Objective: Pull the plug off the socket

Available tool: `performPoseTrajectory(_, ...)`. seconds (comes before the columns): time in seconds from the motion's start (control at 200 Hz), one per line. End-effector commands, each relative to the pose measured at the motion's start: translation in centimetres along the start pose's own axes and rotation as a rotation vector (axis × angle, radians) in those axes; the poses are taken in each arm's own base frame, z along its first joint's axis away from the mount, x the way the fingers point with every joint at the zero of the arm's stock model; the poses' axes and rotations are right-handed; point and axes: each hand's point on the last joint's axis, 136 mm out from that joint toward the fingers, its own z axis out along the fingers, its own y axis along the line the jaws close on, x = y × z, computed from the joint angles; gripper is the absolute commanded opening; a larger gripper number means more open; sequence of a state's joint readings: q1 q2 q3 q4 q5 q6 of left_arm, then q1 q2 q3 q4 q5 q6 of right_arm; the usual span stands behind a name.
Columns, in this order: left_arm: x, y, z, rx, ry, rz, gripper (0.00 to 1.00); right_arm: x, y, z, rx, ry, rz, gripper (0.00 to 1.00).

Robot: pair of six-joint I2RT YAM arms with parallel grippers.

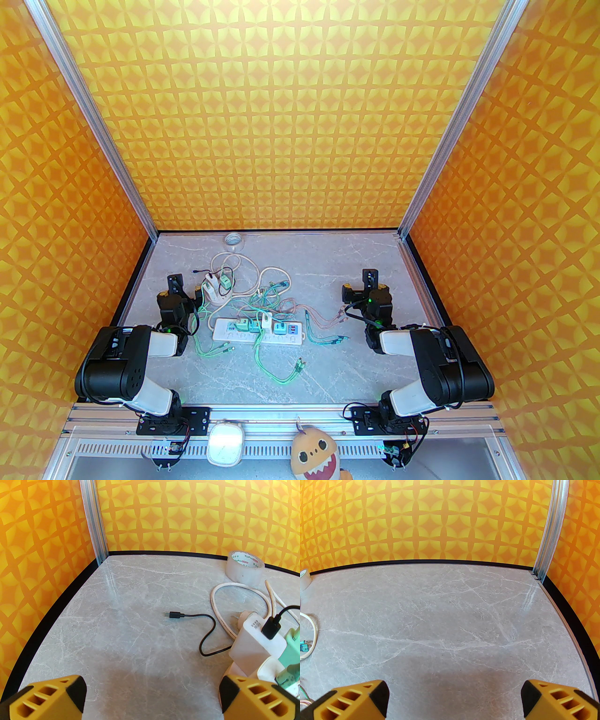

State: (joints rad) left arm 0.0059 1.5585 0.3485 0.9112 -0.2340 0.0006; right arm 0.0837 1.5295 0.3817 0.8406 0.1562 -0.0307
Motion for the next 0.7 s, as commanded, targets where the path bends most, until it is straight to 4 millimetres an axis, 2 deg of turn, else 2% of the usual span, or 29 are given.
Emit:
performPoseTrajectory(0.0, -1.3, -0.2, 0.2, 0.015, -0.039, -0.016, 0.99, -0.8, 0.2, 0.0, -0.012, -0.013, 0.011, 0.98)
performPoseTrajectory(0.14, -1.7, -0.1, -0.1, 0.013, -0.038, -0.019, 0.99, -0.7, 0.2, 0.1, -0.012, -0.012, 0.011, 0.98)
performPoseTrajectory(0.265, -3.0, 0.3, -0.7, -0.002, -0.030, -0.012, 0.99, -1.0, 0.1, -0.1, -0.007, -0.024, 0.009, 0.99)
performPoseTrajectory(0.38, -6.7, 1.5, -2.4, -0.047, -0.017, -0.059, 0.99, -2.5, -0.5, -1.0, 0.018, -0.018, 0.017, 0.98)
performPoseTrajectory(0.46, -8.8, 2.8, -3.7, -0.110, 0.046, -0.231, 0.99, -4.4, -1.5, -2.3, 0.062, -0.021, 0.044, 0.98)
performPoseTrajectory(0.52, -10.4, 3.3, -4.9, -0.136, 0.104, -0.386, 0.99, -6.0, -2.8, -3.5, 0.121, -0.055, 0.157, 0.99)
performPoseTrajectory(0.61, -10.4, 2.9, -6.4, -0.138, 0.255, -0.502, 0.99, -7.9, -3.7, -5.4, 0.148, -0.078, 0.361, 0.98)
performPoseTrajectory(0.645, -10.5, 2.4, -6.8, -0.120, 0.286, -0.521, 0.99, -8.3, -3.7, -6.0, 0.139, -0.076, 0.432, 0.99)
performPoseTrajectory(0.665, -11.3, 2.4, -7.6, -0.102, 0.271, -0.540, 0.99, -8.4, -3.9, -6.4, 0.148, -0.072, 0.491, 0.99)
performPoseTrajectory(0.695, -11.1, 2.0, -8.0, -0.082, 0.290, -0.558, 0.99, -8.6, -4.2, -6.9, 0.163, -0.076, 0.568, 0.99)
